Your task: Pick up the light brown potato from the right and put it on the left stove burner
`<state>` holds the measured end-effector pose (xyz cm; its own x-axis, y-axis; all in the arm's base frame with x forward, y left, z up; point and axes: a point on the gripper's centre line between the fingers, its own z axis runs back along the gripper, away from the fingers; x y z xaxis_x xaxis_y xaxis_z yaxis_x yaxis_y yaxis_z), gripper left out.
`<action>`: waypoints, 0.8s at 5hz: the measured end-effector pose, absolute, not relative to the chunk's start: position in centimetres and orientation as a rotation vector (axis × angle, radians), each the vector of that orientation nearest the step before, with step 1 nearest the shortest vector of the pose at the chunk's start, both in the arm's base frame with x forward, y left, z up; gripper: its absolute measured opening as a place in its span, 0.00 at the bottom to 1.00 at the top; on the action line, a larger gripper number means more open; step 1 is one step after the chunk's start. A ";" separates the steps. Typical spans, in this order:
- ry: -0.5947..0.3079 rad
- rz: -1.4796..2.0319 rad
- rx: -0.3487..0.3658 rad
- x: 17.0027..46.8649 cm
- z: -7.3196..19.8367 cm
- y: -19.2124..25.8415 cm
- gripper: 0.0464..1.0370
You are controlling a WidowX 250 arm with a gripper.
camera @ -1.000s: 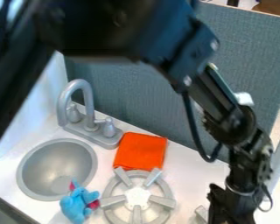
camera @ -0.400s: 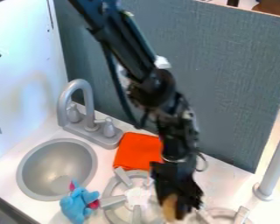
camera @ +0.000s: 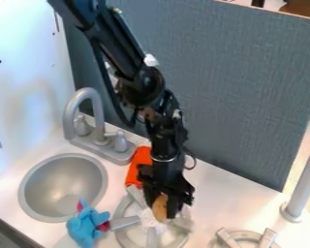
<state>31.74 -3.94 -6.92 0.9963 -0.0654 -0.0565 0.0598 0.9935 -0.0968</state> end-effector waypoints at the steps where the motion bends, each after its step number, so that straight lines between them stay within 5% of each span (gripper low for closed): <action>1: 0.112 -0.068 -0.094 32.2 -8.4 -3.9 0.60; 4: 0.192 0.077 -0.019 32.5 -9.4 -2.7 0.60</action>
<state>32.50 -2.66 -9.43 0.9786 0.0744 -0.1918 -0.0781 0.9969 -0.0120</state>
